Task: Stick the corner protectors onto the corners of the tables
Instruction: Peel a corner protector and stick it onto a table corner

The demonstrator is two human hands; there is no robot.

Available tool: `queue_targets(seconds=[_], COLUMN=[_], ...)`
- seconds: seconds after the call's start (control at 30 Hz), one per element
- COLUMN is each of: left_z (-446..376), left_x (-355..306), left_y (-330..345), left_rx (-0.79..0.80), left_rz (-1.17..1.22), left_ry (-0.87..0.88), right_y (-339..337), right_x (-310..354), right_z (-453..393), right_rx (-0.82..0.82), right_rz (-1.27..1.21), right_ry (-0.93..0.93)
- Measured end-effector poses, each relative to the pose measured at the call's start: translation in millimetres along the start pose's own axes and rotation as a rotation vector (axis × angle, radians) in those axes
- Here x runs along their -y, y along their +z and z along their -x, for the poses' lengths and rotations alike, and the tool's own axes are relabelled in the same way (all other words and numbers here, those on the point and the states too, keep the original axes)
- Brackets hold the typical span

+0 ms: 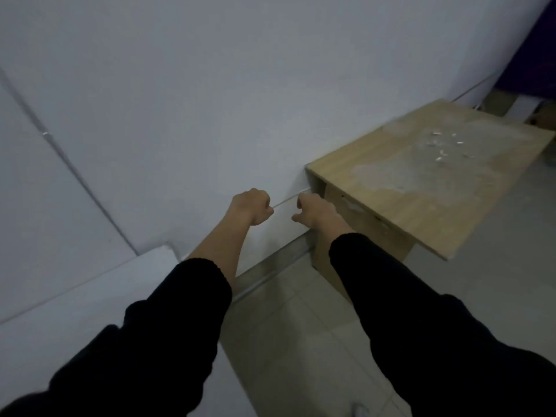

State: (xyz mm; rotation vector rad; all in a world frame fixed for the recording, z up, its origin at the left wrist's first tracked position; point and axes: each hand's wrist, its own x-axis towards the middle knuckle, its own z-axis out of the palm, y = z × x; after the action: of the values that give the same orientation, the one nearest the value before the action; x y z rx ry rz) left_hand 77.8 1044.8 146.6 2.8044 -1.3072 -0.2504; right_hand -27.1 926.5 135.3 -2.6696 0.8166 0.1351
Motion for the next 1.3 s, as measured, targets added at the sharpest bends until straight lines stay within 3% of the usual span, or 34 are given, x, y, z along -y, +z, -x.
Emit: queue_targets(seconds=[0.3,0.57,0.8,1.3], left_z=[-112.2,-204.9,-294.5,-527.9], left_x=[-228.2,-404.0,-491.5,-622.0], left_y=[1.4,31.3,56.2,65.6], left_rx=[0.044,0.068,0.132,0.209], left_rz=[0.001,0.056,0.053,0.195], left_ry=[0.234,0.303,0.323,0.275], right_y=[-80.1,-135.9,-154.1,-226.2], right_x=[-221.5,-411.8,-528.6,-726.2], right_z=[-3.9,-16.8,-60.7,-256.4], right_rx=[-0.074,-0.063,-0.043,-0.038], right_rz=[0.043,0.007,-0.04,-0.146], right_ry=[0.183,0.303,0.365,0.388])
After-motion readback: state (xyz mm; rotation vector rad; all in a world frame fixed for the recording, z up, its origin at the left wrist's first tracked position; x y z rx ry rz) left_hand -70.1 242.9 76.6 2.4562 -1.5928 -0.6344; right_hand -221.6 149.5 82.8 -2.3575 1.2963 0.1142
